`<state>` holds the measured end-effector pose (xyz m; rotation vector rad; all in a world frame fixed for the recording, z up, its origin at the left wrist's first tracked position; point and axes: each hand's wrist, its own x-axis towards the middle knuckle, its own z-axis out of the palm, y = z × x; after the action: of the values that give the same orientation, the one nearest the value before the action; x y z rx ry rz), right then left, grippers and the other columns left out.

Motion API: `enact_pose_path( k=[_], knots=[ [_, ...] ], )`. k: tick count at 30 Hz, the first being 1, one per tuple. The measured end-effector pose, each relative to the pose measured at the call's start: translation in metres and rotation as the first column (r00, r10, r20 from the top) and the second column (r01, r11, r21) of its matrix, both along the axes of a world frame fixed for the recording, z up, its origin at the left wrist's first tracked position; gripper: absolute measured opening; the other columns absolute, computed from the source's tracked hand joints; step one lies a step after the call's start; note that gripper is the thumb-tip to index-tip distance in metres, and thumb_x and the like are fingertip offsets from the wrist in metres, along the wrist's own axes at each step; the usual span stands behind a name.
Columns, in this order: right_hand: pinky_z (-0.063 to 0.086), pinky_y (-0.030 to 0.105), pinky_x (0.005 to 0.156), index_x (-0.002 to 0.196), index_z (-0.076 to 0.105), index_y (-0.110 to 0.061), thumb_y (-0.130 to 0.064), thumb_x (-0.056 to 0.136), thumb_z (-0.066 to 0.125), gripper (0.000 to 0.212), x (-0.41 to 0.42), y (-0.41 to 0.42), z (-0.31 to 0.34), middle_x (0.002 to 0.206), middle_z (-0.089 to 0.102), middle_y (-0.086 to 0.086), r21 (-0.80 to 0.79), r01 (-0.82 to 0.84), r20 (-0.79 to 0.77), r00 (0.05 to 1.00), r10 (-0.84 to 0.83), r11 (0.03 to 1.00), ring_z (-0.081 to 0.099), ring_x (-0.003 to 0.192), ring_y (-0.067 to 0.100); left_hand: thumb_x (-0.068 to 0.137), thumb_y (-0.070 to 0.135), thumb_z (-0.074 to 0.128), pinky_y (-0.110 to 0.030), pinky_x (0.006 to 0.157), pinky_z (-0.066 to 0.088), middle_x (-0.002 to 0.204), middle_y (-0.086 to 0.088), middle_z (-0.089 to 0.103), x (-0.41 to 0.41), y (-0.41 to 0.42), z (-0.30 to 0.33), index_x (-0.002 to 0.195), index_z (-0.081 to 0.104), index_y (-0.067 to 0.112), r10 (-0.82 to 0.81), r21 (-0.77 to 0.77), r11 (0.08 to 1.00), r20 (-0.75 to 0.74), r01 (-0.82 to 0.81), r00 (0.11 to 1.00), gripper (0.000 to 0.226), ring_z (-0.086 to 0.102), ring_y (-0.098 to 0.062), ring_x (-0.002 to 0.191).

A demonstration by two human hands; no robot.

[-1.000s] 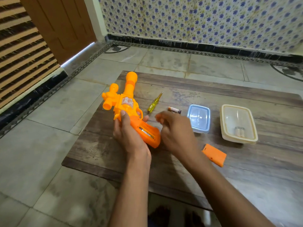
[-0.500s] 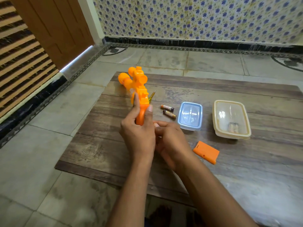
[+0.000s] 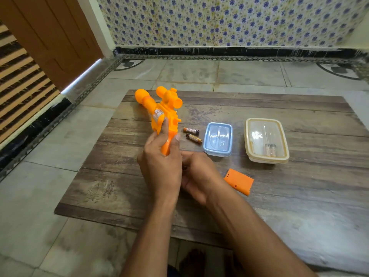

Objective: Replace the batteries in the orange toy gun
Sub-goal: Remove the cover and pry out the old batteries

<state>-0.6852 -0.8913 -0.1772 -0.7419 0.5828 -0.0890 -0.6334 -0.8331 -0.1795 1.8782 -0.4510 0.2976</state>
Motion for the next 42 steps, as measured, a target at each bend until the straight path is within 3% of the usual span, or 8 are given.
enact_pose_path(
  k=[14,19,25,30,34,37,40,42],
  knots=[
    [0.055,0.034,0.087,0.134,0.054,0.016,0.005,0.097,0.037,0.042,0.004,0.003,-0.002,0.118,0.066,0.023,0.117,0.071,-0.024,0.997,-0.068,0.991,0.061,0.109,0.033,0.091,0.022,0.077,-0.025,0.094,0.054,0.13,-0.001,0.073,0.006,0.003,-0.002,0.135,0.07,0.026,-0.008,0.004,1.0,0.003,0.008,1.0,0.044,0.069,-0.016,0.117],
    [0.061,0.03,0.075,0.097,0.073,0.002,0.008,0.095,0.04,0.033,0.003,0.006,0.003,0.092,0.076,0.013,0.133,0.091,-0.004,0.996,-0.091,0.987,0.073,0.081,0.021,0.091,0.028,0.074,-0.036,0.093,0.057,0.133,0.0,0.072,0.006,0.002,-0.005,0.137,0.068,0.032,-0.013,0.011,1.0,0.003,0.013,1.0,0.046,0.069,-0.019,0.118],
    [0.059,0.019,0.056,0.088,0.069,0.002,0.011,0.096,0.036,0.035,-0.002,0.008,0.008,0.074,0.075,0.009,0.151,0.059,0.059,0.996,-0.068,0.987,0.072,0.06,0.011,0.09,0.027,0.073,-0.035,0.093,0.056,0.131,-0.001,0.072,0.007,0.002,-0.005,0.136,0.069,0.031,-0.026,0.025,0.999,0.015,0.026,1.0,0.046,0.07,-0.02,0.116],
    [0.061,0.025,0.079,0.104,0.07,0.005,0.011,0.095,0.034,0.037,-0.001,0.006,0.003,0.093,0.077,0.014,0.175,0.035,0.128,0.99,-0.057,0.984,0.076,0.079,0.018,0.091,0.02,0.076,-0.03,0.091,0.055,0.13,-0.002,0.072,0.006,0.002,-0.002,0.135,0.069,0.03,0.015,-0.003,1.0,0.033,-0.014,0.999,0.046,0.069,-0.02,0.116],
    [0.058,0.031,0.087,0.122,0.064,0.013,0.018,0.091,0.036,0.042,-0.002,0.005,-0.001,0.107,0.072,0.021,0.041,-0.009,0.082,0.997,0.006,0.999,0.069,0.096,0.028,0.094,0.021,0.074,-0.017,0.088,0.047,0.127,-0.003,0.074,0.006,0.003,0.0,0.137,0.069,0.024,0.046,-0.021,0.999,0.04,-0.045,0.998,0.043,0.07,-0.018,0.114],
    [0.059,0.024,0.065,0.101,0.073,0.006,0.022,0.092,0.043,0.035,-0.005,0.006,-0.001,0.087,0.075,0.016,-0.168,-0.003,0.026,1.0,0.008,0.986,0.071,0.071,0.019,0.095,0.021,0.074,-0.013,0.089,0.049,0.124,-0.004,0.075,0.008,0.006,0.001,0.137,0.068,0.019,0.051,-0.062,0.997,0.027,-0.049,0.998,0.042,0.072,-0.016,0.11],
    [0.059,0.025,0.062,0.095,0.075,0.004,0.02,0.091,0.055,0.025,-0.006,0.007,-0.004,0.082,0.075,0.017,-0.357,0.014,-0.001,1.0,-0.015,0.934,0.069,0.066,0.018,0.096,0.021,0.073,-0.027,0.09,0.057,0.124,0.014,0.069,0.007,0.006,0.003,0.138,0.067,0.016,0.062,-0.103,0.993,0.006,-0.061,0.998,0.043,0.073,-0.014,0.106],
    [0.061,0.031,0.07,0.099,0.078,0.001,0.009,0.09,0.066,0.017,-0.005,0.005,-0.011,0.087,0.078,0.015,-0.612,0.046,-0.007,0.998,-0.064,0.789,0.073,0.074,0.019,0.098,0.023,0.07,-0.035,0.092,0.058,0.128,0.014,0.067,0.008,0.006,0.005,0.142,0.064,0.016,0.085,-0.14,0.987,-0.002,-0.084,0.996,0.045,0.073,-0.014,0.108]
  ],
)
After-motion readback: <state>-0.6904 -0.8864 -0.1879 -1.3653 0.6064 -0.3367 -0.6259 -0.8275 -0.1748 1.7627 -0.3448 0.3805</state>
